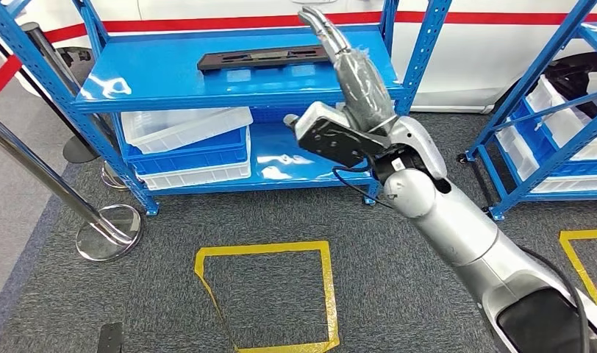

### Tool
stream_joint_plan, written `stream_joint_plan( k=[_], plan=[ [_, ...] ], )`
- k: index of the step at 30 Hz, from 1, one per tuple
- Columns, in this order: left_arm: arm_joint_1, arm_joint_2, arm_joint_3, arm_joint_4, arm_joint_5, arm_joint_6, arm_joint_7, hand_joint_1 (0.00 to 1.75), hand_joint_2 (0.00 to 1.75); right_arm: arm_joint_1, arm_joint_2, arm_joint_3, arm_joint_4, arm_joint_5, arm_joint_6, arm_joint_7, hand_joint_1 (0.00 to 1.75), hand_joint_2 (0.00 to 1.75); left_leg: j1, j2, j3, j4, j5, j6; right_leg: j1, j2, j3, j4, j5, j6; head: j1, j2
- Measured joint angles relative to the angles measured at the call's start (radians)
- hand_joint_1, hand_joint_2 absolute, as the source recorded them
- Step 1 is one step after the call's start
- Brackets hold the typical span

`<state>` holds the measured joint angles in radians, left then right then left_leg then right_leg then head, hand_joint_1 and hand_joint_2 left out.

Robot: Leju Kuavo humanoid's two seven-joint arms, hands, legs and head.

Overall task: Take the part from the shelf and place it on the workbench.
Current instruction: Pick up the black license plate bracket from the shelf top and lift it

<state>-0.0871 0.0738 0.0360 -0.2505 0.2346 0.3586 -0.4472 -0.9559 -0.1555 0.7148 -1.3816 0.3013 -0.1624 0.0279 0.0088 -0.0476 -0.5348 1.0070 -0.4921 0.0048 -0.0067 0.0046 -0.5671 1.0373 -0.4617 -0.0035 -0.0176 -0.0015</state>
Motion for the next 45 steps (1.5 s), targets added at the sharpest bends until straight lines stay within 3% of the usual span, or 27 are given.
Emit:
stream_joint_plan(
  k=[11,28,30,34,45],
  plan=[
    [0.000,0.001,-0.047,0.000,-0.024,-0.010,0.015,0.00,0.00,-0.133,0.101,0.172,0.000,0.288,0.097,0.024,0.00,1.75,0.000,0.001,-0.001,0.001,0.000,0.000,0.000,0.001,-0.001,0.000,0.000,-0.001,0.000,0.000],
    [0.002,0.004,-0.075,0.001,-0.025,-0.011,0.018,0.00,0.00,-0.161,0.125,0.253,0.000,0.311,0.108,0.025,0.00,1.75,0.000,0.001,-0.001,0.002,0.000,0.000,0.000,0.001,-0.001,0.000,0.000,-0.001,0.000,0.000],
    [0.002,0.004,-0.078,0.001,-0.029,-0.012,0.021,0.00,0.00,-0.167,0.128,0.264,0.002,0.353,0.160,0.021,0.00,1.75,0.000,0.001,-0.001,0.002,0.000,0.000,0.000,0.001,-0.001,0.000,0.001,-0.001,0.000,0.000],
    [0.000,0.004,-0.089,0.001,-0.041,-0.016,0.028,0.00,0.00,-0.192,0.170,0.338,0.054,0.546,0.357,0.002,0.00,1.75,0.000,0.001,-0.002,0.002,0.000,0.000,0.001,0.001,-0.002,0.000,0.001,-0.001,0.000,0.000],
    [0.002,0.004,-0.110,0.004,-0.041,-0.032,0.051,0.00,0.00,-0.210,0.239,0.458,0.187,0.546,0.451,-0.016,0.00,1.75,0.001,0.001,-0.003,0.002,0.001,0.000,0.001,0.001,-0.003,0.000,0.001,-0.001,0.000,0.000]
  ],
)
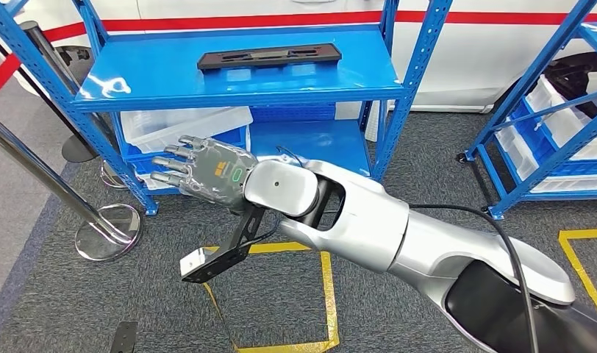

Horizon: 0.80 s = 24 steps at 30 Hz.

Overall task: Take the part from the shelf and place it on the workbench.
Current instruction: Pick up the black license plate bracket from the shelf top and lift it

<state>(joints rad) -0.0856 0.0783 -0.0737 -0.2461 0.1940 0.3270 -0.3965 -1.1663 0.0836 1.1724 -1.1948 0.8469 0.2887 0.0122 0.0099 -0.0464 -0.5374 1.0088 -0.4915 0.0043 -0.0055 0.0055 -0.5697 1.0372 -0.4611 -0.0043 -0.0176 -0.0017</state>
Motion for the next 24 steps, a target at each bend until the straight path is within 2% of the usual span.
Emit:
stream_joint_plan(
  k=[9,16,18,20,22,24],
  plan=[
    [0.001,0.001,-0.009,0.001,0.000,-0.001,0.003,0.00,0.00,0.003,0.022,0.042,0.112,-0.014,-0.021,0.000,0.00,1.75,0.000,0.000,0.000,0.001,0.000,0.000,0.000,0.000,0.000,0.000,0.001,0.000,0.000,0.000],
    [0.002,0.004,-0.010,0.001,-0.002,-0.011,0.006,0.00,0.00,0.008,0.022,0.046,0.155,-0.040,-0.044,0.000,0.00,1.75,-0.001,0.000,-0.006,0.010,-0.001,0.002,-0.003,0.001,-0.003,-0.002,0.005,0.005,-0.001,0.000],
    [0.002,0.004,-0.011,0.002,-0.002,-0.012,0.007,0.00,0.00,0.009,0.022,0.046,0.161,-0.046,-0.050,0.001,0.00,1.75,-0.002,0.000,-0.010,0.012,-0.001,0.005,-0.003,0.001,-0.004,-0.003,0.007,0.008,0.000,0.000],
    [0.002,0.005,-0.014,0.002,-0.002,-0.013,0.006,0.00,0.00,0.010,0.022,0.046,0.167,-0.059,-0.059,0.009,0.00,1.75,0.001,0.002,-0.009,0.005,0.006,0.014,-0.002,0.001,-0.005,-0.006,0.008,0.015,0.000,0.000],
    [0.002,0.004,-0.017,0.002,-0.001,-0.020,0.009,0.00,0.00,0.014,0.022,0.044,0.171,-0.087,-0.075,0.023,0.00,1.75,0.008,0.005,-0.003,-0.011,0.016,0.024,-0.001,0.000,-0.022,0.024,-0.010,0.021,0.002,0.000],
    [0.003,0.004,-0.019,0.002,0.004,-0.038,0.019,0.00,0.00,0.026,0.022,0.034,0.175,-0.130,-0.089,0.035,0.00,1.75,0.010,0.008,-0.001,-0.017,0.020,0.029,-0.003,-0.001,-0.079,0.135,-0.060,0.026,0.003,0.000]
  ],
)
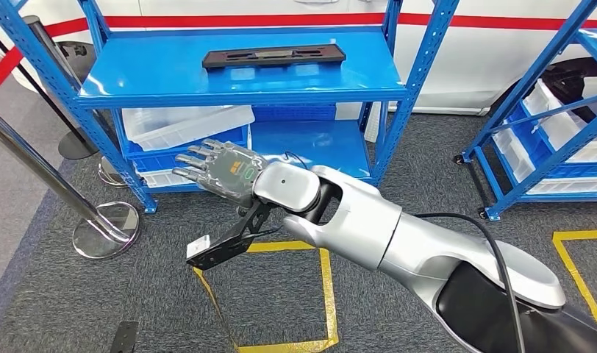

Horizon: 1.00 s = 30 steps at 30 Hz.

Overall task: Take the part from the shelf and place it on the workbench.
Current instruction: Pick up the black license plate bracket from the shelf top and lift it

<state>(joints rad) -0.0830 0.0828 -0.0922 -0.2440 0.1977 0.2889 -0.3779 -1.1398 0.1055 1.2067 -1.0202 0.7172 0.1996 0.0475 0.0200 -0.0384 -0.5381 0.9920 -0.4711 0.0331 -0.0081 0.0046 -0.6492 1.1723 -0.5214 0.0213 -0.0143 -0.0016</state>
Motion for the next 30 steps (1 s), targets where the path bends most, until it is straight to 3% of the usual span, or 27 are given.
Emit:
stream_joint_plan(
  k=[1,2,3,4,5,7,8,11,13,15,17,19,20,21,23,24,28,30],
  plan=[
    [0.000,0.000,-0.001,0.000,0.002,-0.009,0.006,0.00,0.00,0.009,0.000,-0.006,0.002,-0.022,-0.003,0.005,0.00,1.75,0.000,0.001,-0.001,0.000,0.000,0.001,-0.001,0.000,-0.038,0.068,-0.022,0.001,0.001,0.000],
    [0.001,0.000,-0.001,0.000,0.003,-0.015,0.012,0.00,0.00,0.017,0.000,-0.011,0.005,-0.041,-0.004,0.009,0.00,1.31,0.000,0.001,-0.001,0.001,-0.001,0.001,-0.002,0.000,-0.069,0.120,-0.031,0.002,0.001,0.000],
    [0.001,0.000,-0.002,0.000,0.004,-0.017,0.015,0.00,0.00,0.024,-0.001,-0.014,0.008,-0.054,-0.004,0.013,0.00,0.87,0.000,0.000,0.000,0.002,-0.002,0.000,-0.003,0.000,-0.086,0.139,-0.022,0.002,0.001,0.000],
    [0.002,0.000,-0.003,0.000,0.004,-0.018,0.016,0.00,0.00,0.027,-0.001,-0.017,0.011,-0.061,-0.004,0.015,0.00,0.44,0.000,0.000,0.000,0.004,-0.005,-0.001,-0.003,0.000,-0.086,0.121,0.005,0.001,0.001,0.000],
    [0.002,0.000,-0.004,0.000,0.004,-0.018,0.017,0.00,0.00,0.029,-0.001,-0.020,0.013,-0.066,-0.004,0.016,0.00,0.00,0.001,-0.002,0.002,0.006,-0.008,-0.004,-0.003,0.000,-0.068,0.068,0.045,-0.001,0.001,0.000],
    [0.001,0.000,-0.007,0.000,0.004,-0.018,0.018,0.00,0.00,0.030,0.000,-0.029,0.016,-0.073,-0.004,0.020,0.00,0.00,0.001,-0.005,0.003,0.012,-0.018,-0.013,-0.001,0.004,-0.017,-0.058,0.107,-0.009,0.001,0.000],
    [0.000,0.000,-0.008,0.001,0.004,-0.018,0.019,0.00,0.00,0.031,0.000,-0.034,0.018,-0.078,-0.004,0.024,0.00,0.00,0.000,-0.006,0.000,0.014,-0.021,-0.019,0.001,0.007,0.002,-0.102,0.119,-0.014,0.000,0.000],
    [0.000,0.000,-0.010,0.002,0.005,-0.017,0.023,0.00,0.00,0.039,0.002,-0.042,0.026,-0.090,-0.005,0.036,0.00,0.00,0.001,-0.007,-0.009,0.014,-0.022,-0.038,0.006,0.010,0.010,-0.132,0.113,-0.030,-0.003,0.000],
    [0.000,0.000,-0.011,0.004,0.006,-0.017,0.023,0.00,0.00,0.042,0.004,-0.048,0.030,-0.092,-0.008,0.039,0.00,0.00,0.003,0.005,-0.017,0.030,-0.035,-0.048,0.004,0.008,0.015,-0.140,0.115,-0.040,-0.005,0.000],
    [-0.002,0.000,-0.012,0.004,0.008,-0.017,0.023,0.00,0.00,0.043,0.006,-0.054,0.034,-0.092,-0.014,0.040,0.00,0.00,0.003,0.020,-0.062,0.118,-0.077,-0.053,0.002,0.004,0.023,-0.147,0.114,-0.049,-0.009,0.000],
    [-0.003,0.001,-0.013,0.005,0.012,-0.018,0.023,0.00,0.00,0.048,0.006,-0.057,0.039,-0.089,-0.020,0.043,0.00,0.00,0.002,0.023,-0.134,0.243,-0.115,-0.056,0.004,-0.001,0.026,-0.146,0.110,-0.055,-0.011,0.000],
    [-0.001,0.001,-0.013,0.006,0.014,-0.018,0.023,0.00,0.00,0.054,0.006,-0.057,0.044,-0.082,-0.022,0.044,0.00,0.00,0.002,0.024,-0.171,0.280,-0.097,-0.057,0.006,-0.003,0.027,-0.142,0.106,-0.058,-0.011,0.000],
    [0.000,0.001,-0.013,0.006,0.014,-0.018,0.023,0.00,0.00,0.055,0.006,-0.057,0.046,-0.078,-0.023,0.045,0.00,0.00,0.002,0.025,-0.166,0.251,-0.066,-0.056,0.006,-0.004,0.028,-0.140,0.105,-0.059,-0.011,0.000],
    [-0.001,0.001,-0.013,0.006,0.014,-0.019,0.023,0.00,0.00,0.055,0.006,-0.057,0.046,-0.075,-0.024,0.045,0.00,0.00,0.002,0.027,-0.143,0.188,-0.025,-0.054,0.007,-0.004,0.030,-0.138,0.102,-0.057,-0.011,0.000],
    [-0.003,0.002,-0.013,0.006,0.014,-0.022,0.023,0.00,0.00,0.054,0.008,-0.057,0.047,-0.073,-0.026,0.045,0.00,0.00,-0.003,0.032,-0.096,0.074,0.024,-0.048,0.011,-0.003,0.030,-0.133,0.097,-0.052,-0.010,0.000],
    [-0.005,0.002,-0.013,0.006,0.016,-0.024,0.023,0.00,0.00,0.054,0.008,-0.057,0.048,-0.073,-0.028,0.045,0.00,0.00,-0.006,0.033,-0.081,0.040,0.034,-0.044,0.012,-0.003,0.029,-0.132,0.096,-0.047,-0.010,0.000],
    [-0.004,0.002,-0.014,0.006,0.023,-0.036,0.023,0.00,0.00,0.054,0.011,-0.057,0.050,-0.059,-0.034,0.052,0.00,0.00,-0.005,0.030,-0.076,0.026,0.037,-0.023,0.012,-0.006,0.024,-0.126,0.090,-0.030,-0.009,0.000],
    [-0.005,0.003,-0.014,0.006,0.024,-0.036,0.021,0.00,0.00,0.055,0.012,-0.057,0.050,-0.048,-0.047,0.056,0.00,0.00,-0.001,0.030,-0.072,0.021,0.041,-0.012,0.011,-0.005,-0.007,-0.057,0.047,-0.021,-0.006,0.000]
  ],
)
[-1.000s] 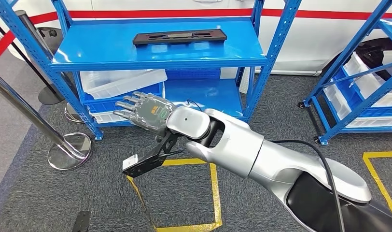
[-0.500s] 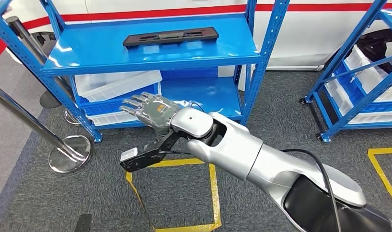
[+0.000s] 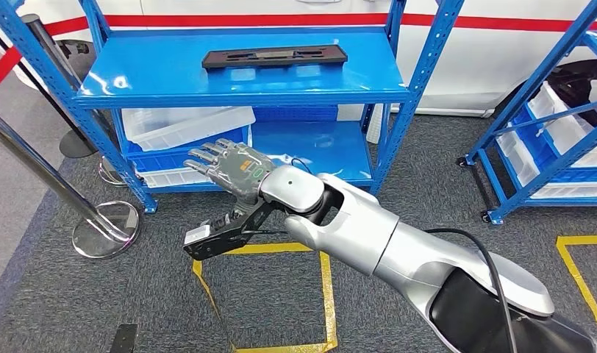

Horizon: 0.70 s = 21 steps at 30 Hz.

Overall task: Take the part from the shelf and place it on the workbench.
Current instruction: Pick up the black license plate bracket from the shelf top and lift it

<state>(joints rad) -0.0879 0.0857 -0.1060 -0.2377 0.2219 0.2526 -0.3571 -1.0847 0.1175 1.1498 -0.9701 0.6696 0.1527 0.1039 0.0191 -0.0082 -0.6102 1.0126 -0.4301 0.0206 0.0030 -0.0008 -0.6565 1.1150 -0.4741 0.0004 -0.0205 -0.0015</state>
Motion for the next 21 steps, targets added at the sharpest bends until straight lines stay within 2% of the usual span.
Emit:
stream_joint_plan(
  k=[2,3,4,5,6,8,10,12,14,16,18,19,20,21],
  plan=[
    [0.000,0.001,0.000,0.000,0.000,0.000,-0.001,0.00,0.00,0.006,0.000,0.000,0.000,0.009,-0.013,0.002,0.00,0.00,-0.002,0.000,0.000,0.000,0.000,0.005,-0.003,0.001,-0.061,0.131,-0.060,0.005,0.002,0.000],
    [0.000,0.001,0.000,0.000,0.000,0.001,-0.001,0.00,0.00,0.011,0.000,0.000,0.000,0.013,-0.016,0.003,0.00,0.00,-0.003,0.000,0.000,0.000,-0.001,0.006,-0.004,0.001,-0.087,0.185,-0.076,0.006,0.002,0.000],
    [0.001,0.001,0.000,0.000,0.000,0.001,-0.001,0.00,0.00,0.015,0.000,0.000,0.000,0.014,-0.017,0.004,0.00,0.00,-0.004,-0.001,0.000,0.001,-0.001,0.006,-0.004,0.001,-0.099,0.206,-0.074,0.005,0.002,0.000],
    [0.001,0.001,0.000,0.000,0.000,0.001,-0.001,0.00,0.00,0.018,0.000,0.000,0.000,0.015,-0.018,0.005,0.00,0.00,-0.004,-0.003,0.001,0.002,-0.002,0.006,-0.004,0.001,-0.091,0.187,-0.054,0.003,0.002,0.000],
    [0.001,0.001,0.000,0.000,0.000,0.001,-0.001,0.00,0.00,0.019,0.000,0.000,0.000,0.016,-0.019,0.005,0.00,0.00,-0.004,-0.004,0.001,0.003,-0.002,0.006,-0.004,0.001,-0.067,0.136,-0.022,-0.001,0.002,0.000],
    [0.000,0.001,0.000,0.000,0.000,0.001,-0.002,0.00,0.00,0.019,0.000,0.000,-0.001,0.021,-0.026,0.007,0.00,0.00,-0.007,-0.008,0.000,0.008,-0.005,0.002,-0.001,0.004,0.002,-0.002,0.035,-0.012,0.002,0.000],
    [0.000,0.002,0.000,0.000,0.001,0.001,-0.002,0.00,0.00,0.018,0.002,0.000,-0.002,0.029,-0.033,0.011,0.00,0.00,-0.008,-0.010,-0.005,0.011,-0.006,-0.006,0.003,0.007,0.036,-0.071,0.049,-0.018,0.001,0.000],
    [0.000,0.002,0.000,0.000,0.001,0.001,-0.002,0.00,0.00,0.018,0.004,0.000,-0.003,0.039,-0.043,0.017,0.00,0.00,-0.006,-0.011,-0.006,0.007,-0.003,-0.017,0.006,0.008,0.037,-0.076,0.049,-0.021,0.001,0.000],
    [0.000,0.001,0.000,0.000,0.001,0.001,-0.002,0.00,0.00,0.019,0.005,0.000,-0.004,0.053,-0.056,0.024,0.00,0.00,-0.004,-0.008,-0.008,0.013,-0.011,-0.028,0.003,0.007,0.043,-0.087,0.055,-0.030,0.000,0.000],
    [0.000,0.002,0.000,0.000,0.002,0.001,-0.002,0.00,0.00,0.021,0.008,-0.001,-0.006,0.068,-0.067,0.030,0.00,0.00,-0.002,-0.003,-0.036,0.077,-0.052,-0.037,-0.002,0.004,0.048,-0.097,0.060,-0.038,-0.002,0.000],
    [0.001,0.003,0.000,0.000,0.003,0.001,-0.002,0.00,0.00,0.026,0.010,-0.001,-0.006,0.078,-0.070,0.034,0.00,0.00,-0.002,-0.002,-0.093,0.200,-0.110,-0.044,-0.001,0.003,0.048,-0.096,0.060,-0.041,-0.003,0.000],
    [0.001,0.003,0.000,0.000,0.004,0.000,-0.002,0.00,0.00,0.030,0.010,-0.001,-0.006,0.083,-0.070,0.035,0.00,0.00,-0.001,-0.001,-0.119,0.252,-0.125,-0.047,-0.001,0.002,0.047,-0.095,0.059,-0.041,-0.002,0.000],
    [0.002,0.004,0.000,0.000,0.004,0.000,-0.002,0.00,0.00,0.034,0.010,-0.001,-0.006,0.086,-0.068,0.035,0.00,0.00,-0.001,-0.001,-0.131,0.273,-0.123,-0.049,0.000,0.001,0.047,-0.093,0.059,-0.041,-0.002,0.000],
    [0.003,0.004,0.000,0.000,0.005,-0.001,-0.003,0.00,0.00,0.037,0.010,-0.001,-0.006,0.091,-0.066,0.035,0.00,0.00,-0.001,0.000,-0.124,0.258,-0.103,-0.050,0.000,0.001,0.046,-0.090,0.057,-0.041,-0.002,0.000]
  ],
)
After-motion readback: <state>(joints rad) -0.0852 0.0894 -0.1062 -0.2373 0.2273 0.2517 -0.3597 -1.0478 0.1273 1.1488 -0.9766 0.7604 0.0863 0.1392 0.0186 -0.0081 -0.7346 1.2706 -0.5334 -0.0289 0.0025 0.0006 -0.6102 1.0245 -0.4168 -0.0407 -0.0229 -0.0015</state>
